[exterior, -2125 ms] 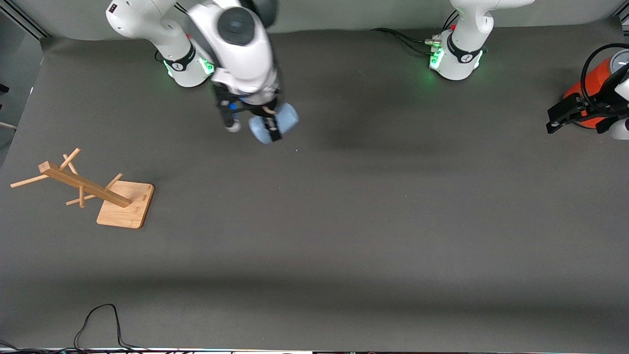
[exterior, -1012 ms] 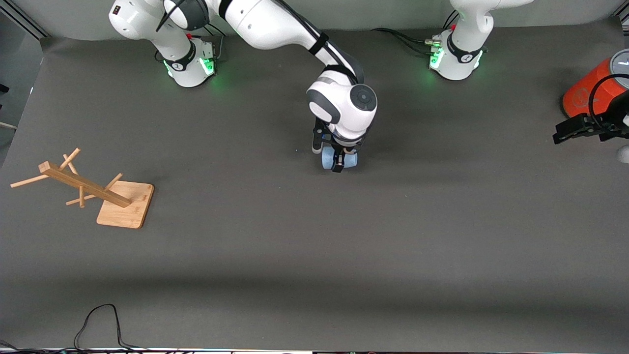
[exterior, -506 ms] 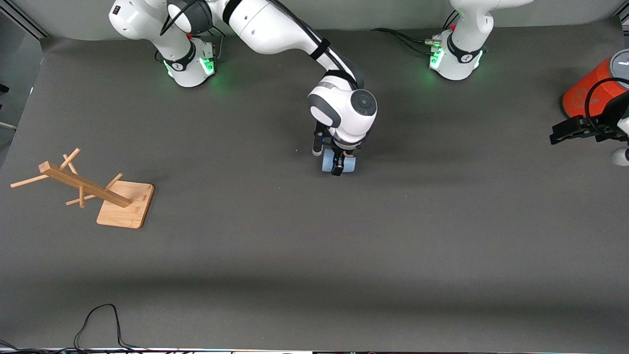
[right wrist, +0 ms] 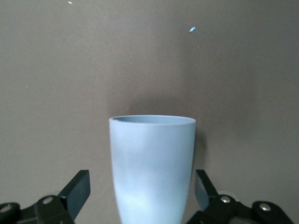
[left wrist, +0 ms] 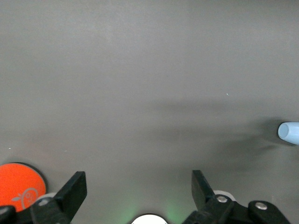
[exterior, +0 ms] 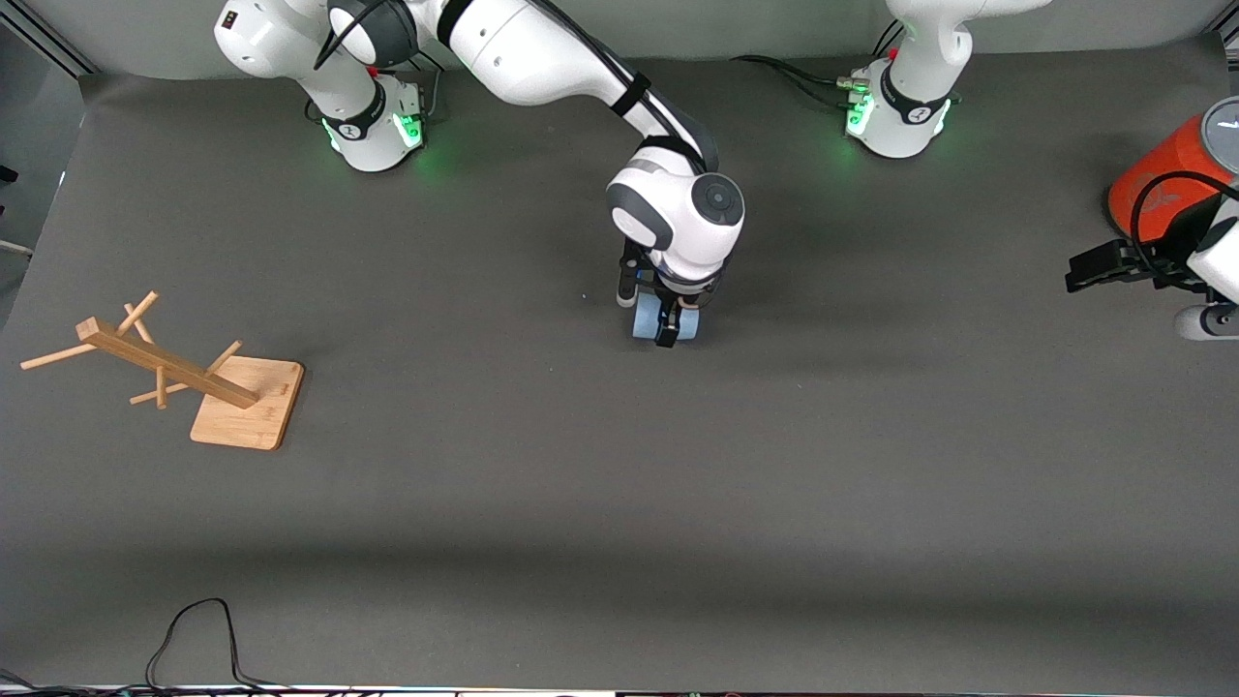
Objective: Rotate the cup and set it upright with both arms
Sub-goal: 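Lay the blue cup on its side and open the right gripper, then retract the right gripper while the left gripper reaches toward the cup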
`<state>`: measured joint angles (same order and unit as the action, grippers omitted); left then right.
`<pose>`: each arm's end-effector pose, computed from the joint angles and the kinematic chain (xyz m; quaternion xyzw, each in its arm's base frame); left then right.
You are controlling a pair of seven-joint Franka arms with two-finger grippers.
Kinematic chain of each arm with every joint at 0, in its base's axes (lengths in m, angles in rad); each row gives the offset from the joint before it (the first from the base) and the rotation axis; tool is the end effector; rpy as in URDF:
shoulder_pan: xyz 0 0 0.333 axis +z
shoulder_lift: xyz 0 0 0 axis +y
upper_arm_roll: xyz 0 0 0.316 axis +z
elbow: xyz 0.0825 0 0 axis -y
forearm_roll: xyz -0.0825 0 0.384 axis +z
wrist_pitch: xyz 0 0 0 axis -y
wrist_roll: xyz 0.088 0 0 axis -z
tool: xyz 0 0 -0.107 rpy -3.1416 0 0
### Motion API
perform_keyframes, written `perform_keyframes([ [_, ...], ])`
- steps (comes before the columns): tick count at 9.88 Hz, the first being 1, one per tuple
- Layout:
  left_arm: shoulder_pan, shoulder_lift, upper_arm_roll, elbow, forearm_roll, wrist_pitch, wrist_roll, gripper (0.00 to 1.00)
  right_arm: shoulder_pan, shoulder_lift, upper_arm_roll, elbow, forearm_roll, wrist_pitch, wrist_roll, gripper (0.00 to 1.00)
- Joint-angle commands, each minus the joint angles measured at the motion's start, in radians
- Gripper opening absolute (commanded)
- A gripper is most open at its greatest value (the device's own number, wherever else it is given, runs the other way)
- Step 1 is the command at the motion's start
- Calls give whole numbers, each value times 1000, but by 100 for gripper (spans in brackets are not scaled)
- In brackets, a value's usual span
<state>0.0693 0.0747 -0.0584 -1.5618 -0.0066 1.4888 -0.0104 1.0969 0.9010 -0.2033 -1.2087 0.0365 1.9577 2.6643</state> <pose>0.5657 0.0066 0.5804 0.9972 0.0105 -0.0737 0.0055 0.4320 0.6044 0.2277 0.6487 -0.7552 0.0780 0.0526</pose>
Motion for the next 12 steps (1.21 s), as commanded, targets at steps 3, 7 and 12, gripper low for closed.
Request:
perform_keyframes([
  [3, -43, -1, 8, -21, -21, 8, -25, 100, -185, -316, 168, -70, 10, -268, -166, 100],
  [7, -167, 14, 8, -32, -13, 50, -224, 100, -513, -685, 275, -342, 5, -402, -812, 100],
  [12, -457, 65, 8, -26, 51, 62, -630, 100, -914, -855, 275, -354, -24, -551, -1793, 100],
])
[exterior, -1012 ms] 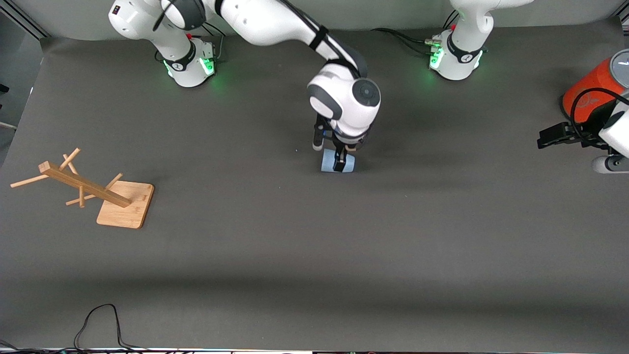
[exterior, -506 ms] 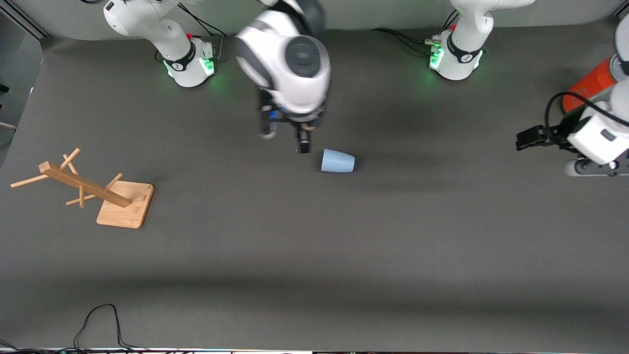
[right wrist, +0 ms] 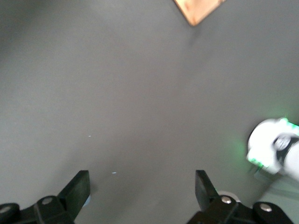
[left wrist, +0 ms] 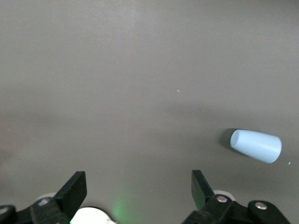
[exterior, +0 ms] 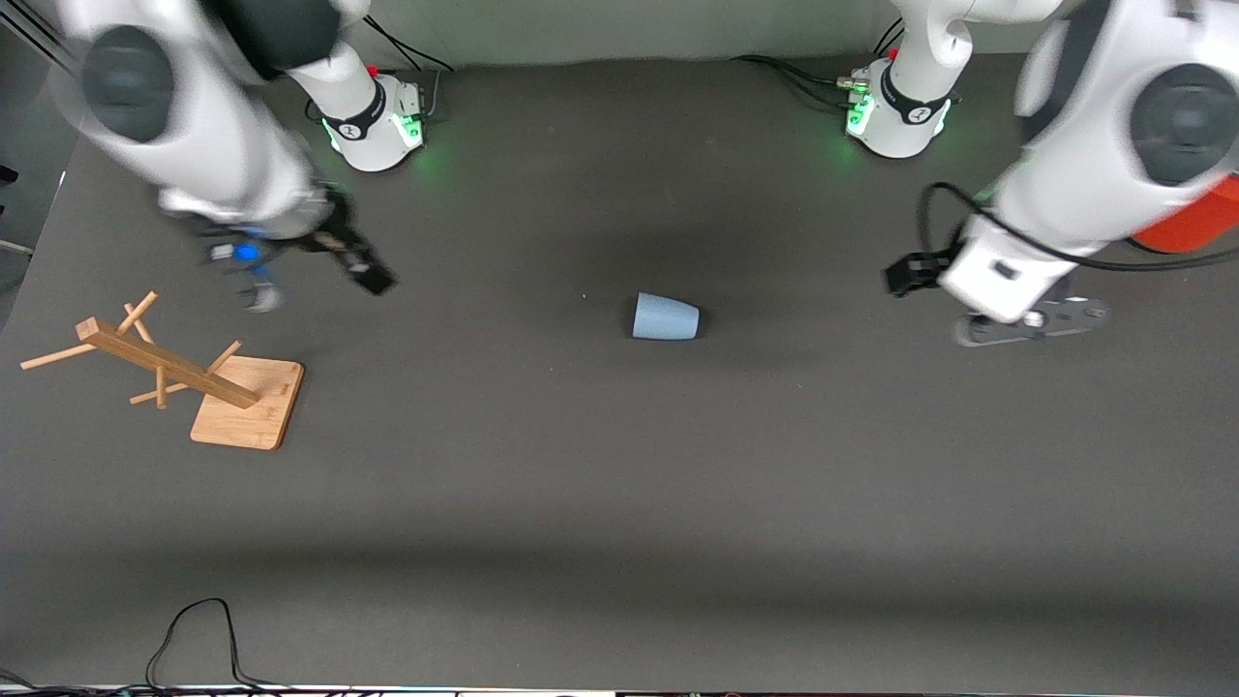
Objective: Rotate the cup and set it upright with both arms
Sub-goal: 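Retract the right gripper while the left gripper reaches toward the cup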
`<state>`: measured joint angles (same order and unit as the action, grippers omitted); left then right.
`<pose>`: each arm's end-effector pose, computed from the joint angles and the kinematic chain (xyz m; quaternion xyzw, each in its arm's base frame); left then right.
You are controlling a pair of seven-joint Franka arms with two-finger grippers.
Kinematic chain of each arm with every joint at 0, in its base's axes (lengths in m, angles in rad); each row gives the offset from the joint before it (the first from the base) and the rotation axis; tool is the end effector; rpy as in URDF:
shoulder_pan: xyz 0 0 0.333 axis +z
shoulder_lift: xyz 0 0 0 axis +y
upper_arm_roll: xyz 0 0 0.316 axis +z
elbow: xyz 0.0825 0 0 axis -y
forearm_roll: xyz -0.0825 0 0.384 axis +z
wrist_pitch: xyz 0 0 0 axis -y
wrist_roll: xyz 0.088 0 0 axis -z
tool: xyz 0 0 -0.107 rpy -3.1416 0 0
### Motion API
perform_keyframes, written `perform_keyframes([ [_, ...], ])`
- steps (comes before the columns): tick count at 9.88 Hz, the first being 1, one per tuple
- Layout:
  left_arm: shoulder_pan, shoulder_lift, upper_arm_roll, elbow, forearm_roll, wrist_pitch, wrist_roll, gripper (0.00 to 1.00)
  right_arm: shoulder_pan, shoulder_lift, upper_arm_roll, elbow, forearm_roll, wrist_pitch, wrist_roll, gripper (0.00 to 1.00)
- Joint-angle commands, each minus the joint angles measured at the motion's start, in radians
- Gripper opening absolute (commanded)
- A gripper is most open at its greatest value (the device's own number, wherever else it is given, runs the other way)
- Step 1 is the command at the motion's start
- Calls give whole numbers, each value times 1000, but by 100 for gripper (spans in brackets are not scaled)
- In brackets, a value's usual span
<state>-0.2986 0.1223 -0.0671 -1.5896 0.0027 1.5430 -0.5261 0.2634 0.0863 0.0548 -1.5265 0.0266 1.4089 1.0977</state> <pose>0.5433 -0.2056 0.5441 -0.9933 -0.0797 0.0772 0.0338 0.5323 0.1773 0.5845 0.9204 -0.3771 -0.0874 0.0543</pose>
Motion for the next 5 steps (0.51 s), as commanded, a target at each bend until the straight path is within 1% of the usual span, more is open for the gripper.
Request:
perform_keyframes([
  [1, -161, 40, 15, 2, 80, 6, -197, 100, -132, -51, 17, -37, -48, -2, -409, 100],
  [3, -291, 98, 16, 3, 111, 12, -306, 100, -214, -63, 8, -37, -63, 10, -688, 100],
  [4, -376, 143, 16, 8, 147, 28, -378, 100, -220, -65, -16, -35, -65, 16, -793, 100],
  [5, -446, 190, 16, 8, 177, 54, -449, 100, -216, -65, -59, -37, -63, 39, -876, 100],
])
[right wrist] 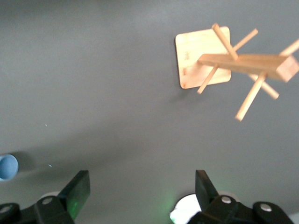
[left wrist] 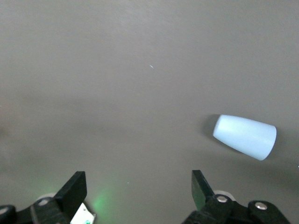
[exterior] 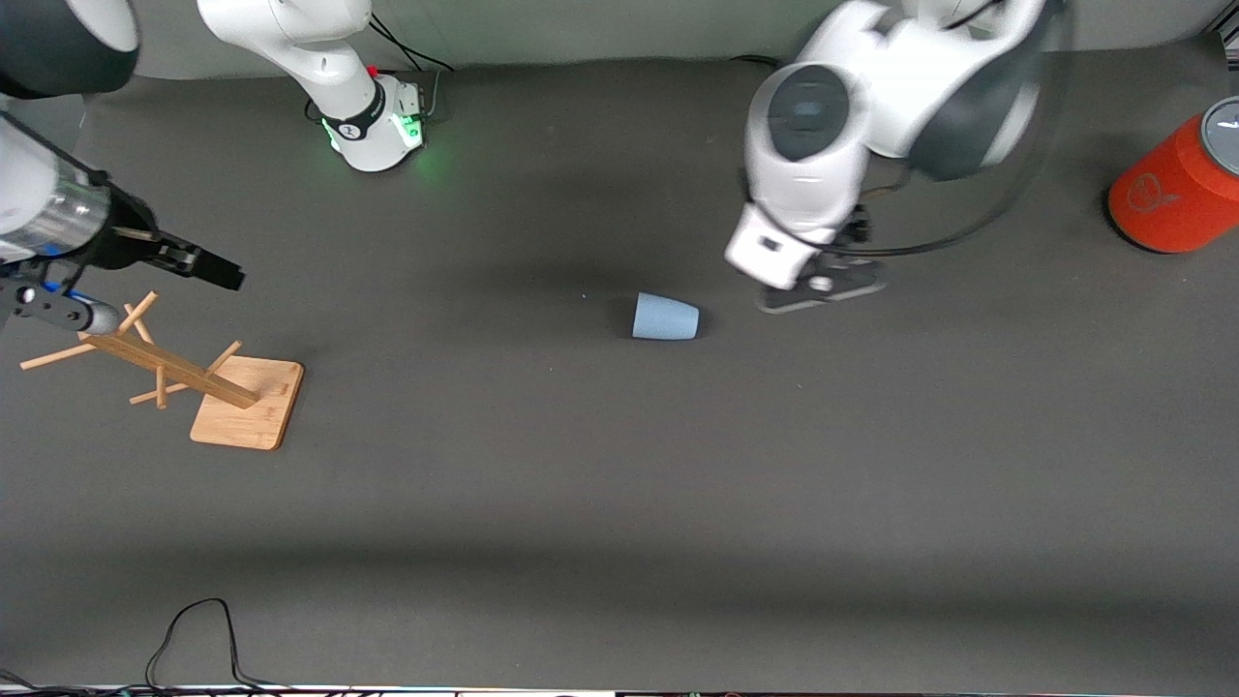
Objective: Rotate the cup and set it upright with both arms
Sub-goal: 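Retract the right gripper while the left gripper reaches toward the cup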
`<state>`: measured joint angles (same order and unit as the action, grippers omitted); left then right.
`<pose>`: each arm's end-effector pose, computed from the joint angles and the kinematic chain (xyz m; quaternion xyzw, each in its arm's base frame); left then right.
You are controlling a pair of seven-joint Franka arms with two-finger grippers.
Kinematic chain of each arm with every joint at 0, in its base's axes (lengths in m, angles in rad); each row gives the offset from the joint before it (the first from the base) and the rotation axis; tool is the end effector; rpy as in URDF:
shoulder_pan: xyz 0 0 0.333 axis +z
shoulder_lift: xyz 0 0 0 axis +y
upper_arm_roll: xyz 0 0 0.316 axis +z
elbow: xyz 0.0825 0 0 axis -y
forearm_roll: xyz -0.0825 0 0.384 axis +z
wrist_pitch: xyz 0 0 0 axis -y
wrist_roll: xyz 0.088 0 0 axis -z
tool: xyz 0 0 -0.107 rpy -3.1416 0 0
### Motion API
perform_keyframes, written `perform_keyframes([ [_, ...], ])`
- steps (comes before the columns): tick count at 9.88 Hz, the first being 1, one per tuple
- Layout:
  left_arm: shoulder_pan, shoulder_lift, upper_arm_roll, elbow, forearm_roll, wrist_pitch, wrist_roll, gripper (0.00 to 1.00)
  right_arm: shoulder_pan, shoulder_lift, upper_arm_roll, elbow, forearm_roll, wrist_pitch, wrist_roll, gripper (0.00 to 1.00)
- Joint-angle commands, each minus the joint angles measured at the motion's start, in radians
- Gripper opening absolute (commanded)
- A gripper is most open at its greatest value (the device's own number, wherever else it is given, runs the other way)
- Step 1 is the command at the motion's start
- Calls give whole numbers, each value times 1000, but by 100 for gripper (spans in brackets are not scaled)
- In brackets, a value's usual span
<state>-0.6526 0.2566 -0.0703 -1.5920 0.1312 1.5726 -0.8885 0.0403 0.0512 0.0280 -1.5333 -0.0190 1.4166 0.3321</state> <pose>0.4673 -0.3886 0.4658 -0.9863 -0.0726 0.0545 0.1375 0.5514 0.0350 0.6014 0.9877 -0.1317 -0.0804 0.0253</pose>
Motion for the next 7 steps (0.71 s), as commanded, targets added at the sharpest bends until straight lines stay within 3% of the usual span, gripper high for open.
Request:
perform_keyframes([
  [1, -160, 111, 20, 23, 92, 36, -137, 100, 6, -28, -55, -31, -18, 63, -211, 100],
  [4, -292, 345, 20, 203, 163, 35, -282, 100, 7, -36, -94, -65, -9, 163, -373, 100],
  [7, -361, 522, 20, 344, 281, 40, -392, 100, 12, -60, -99, -102, -6, 222, -404, 100],
])
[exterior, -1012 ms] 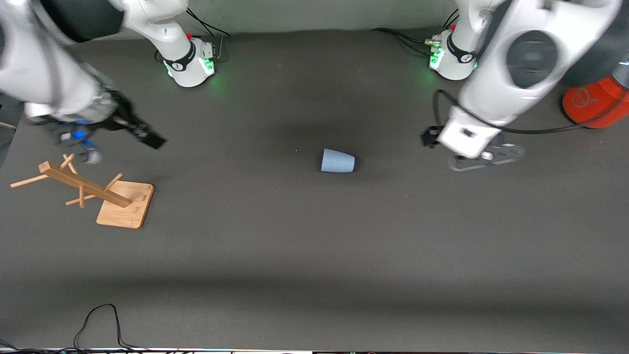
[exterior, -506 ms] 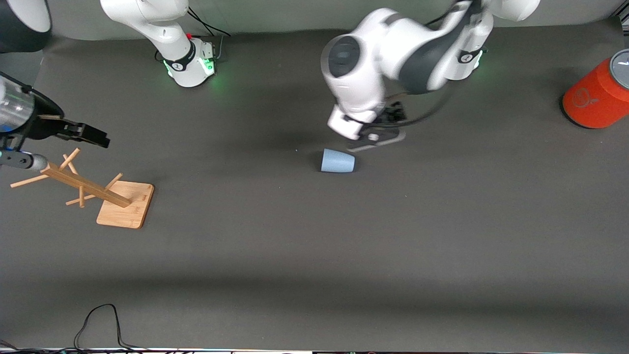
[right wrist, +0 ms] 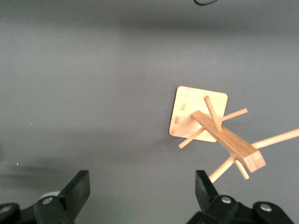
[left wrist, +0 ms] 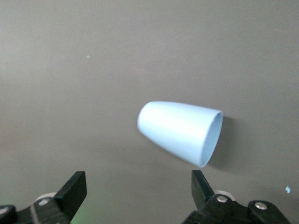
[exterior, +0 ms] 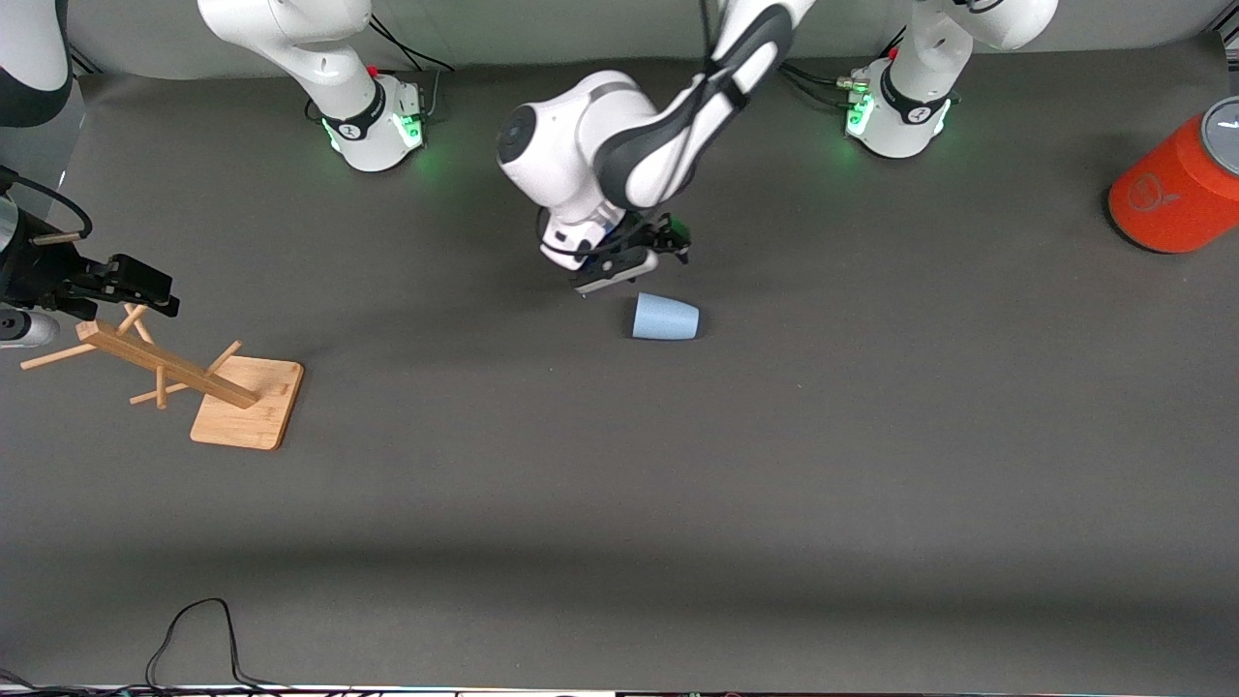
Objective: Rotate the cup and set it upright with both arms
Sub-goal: 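Retract the right gripper while the left gripper reaches toward the cup, then grasp the lying blue cup by its rim with the left gripper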
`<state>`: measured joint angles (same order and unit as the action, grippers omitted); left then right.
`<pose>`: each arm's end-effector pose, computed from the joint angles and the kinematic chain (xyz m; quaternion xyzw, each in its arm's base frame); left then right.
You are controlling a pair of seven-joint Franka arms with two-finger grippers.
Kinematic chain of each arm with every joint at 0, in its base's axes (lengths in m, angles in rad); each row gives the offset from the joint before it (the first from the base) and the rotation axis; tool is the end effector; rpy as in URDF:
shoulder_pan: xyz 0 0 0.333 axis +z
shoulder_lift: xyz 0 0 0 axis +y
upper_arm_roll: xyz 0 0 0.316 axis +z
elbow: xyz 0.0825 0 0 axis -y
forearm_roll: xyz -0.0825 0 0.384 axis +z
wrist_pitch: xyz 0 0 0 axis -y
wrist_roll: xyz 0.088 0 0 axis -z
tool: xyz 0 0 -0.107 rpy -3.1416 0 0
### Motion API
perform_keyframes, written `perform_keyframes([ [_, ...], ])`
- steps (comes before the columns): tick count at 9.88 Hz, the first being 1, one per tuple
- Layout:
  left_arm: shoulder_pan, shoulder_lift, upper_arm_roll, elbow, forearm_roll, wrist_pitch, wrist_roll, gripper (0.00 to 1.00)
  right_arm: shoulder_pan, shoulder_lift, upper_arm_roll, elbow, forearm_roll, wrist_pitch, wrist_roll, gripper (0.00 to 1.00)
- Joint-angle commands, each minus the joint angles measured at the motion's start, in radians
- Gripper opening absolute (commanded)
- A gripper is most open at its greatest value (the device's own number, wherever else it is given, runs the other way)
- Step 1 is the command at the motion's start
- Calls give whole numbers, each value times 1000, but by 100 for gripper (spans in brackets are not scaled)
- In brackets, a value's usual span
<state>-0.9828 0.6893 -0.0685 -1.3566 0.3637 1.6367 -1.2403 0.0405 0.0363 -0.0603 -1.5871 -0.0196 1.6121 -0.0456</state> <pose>0.3788 -0.5718 0.2940 -0.9670 -0.0464 -0.0560 0.2442 0.5683 -0.0127 0.6001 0.9998 0.0134 -0.0060 0.0107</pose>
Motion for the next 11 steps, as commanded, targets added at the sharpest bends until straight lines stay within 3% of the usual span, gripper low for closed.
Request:
perform_keyframes([
  [1, -34, 111, 18, 114, 63, -24, -51, 100, 12, -47, -10, -47, -5, 28, -16, 100],
  [4, -45, 170, 21, 117, 92, 12, -74, 100, 7, -46, -10, -44, -5, 31, -16, 100],
  [5, -45, 179, 21, 117, 100, 12, -76, 96, -5, -42, -6, -42, -5, 34, -17, 100],
  [6, -43, 179, 22, 117, 100, 12, -74, 75, -34, -42, 8, -44, -3, 37, -23, 100],
  [8, -39, 187, 24, 117, 98, 15, -70, 23, -30, -42, 17, -42, -3, 37, -23, 100],
  [9, -37, 190, 26, 117, 98, 15, -79, 7, -30, -41, 17, -39, -3, 37, -23, 100],
  [10, -37, 188, 26, 119, 98, 15, -79, 0, -28, -39, 17, -39, -3, 37, -25, 100],
  [11, -36, 187, 26, 125, 98, 14, -79, 0, -28, -38, 17, -39, -3, 37, -26, 100],
])
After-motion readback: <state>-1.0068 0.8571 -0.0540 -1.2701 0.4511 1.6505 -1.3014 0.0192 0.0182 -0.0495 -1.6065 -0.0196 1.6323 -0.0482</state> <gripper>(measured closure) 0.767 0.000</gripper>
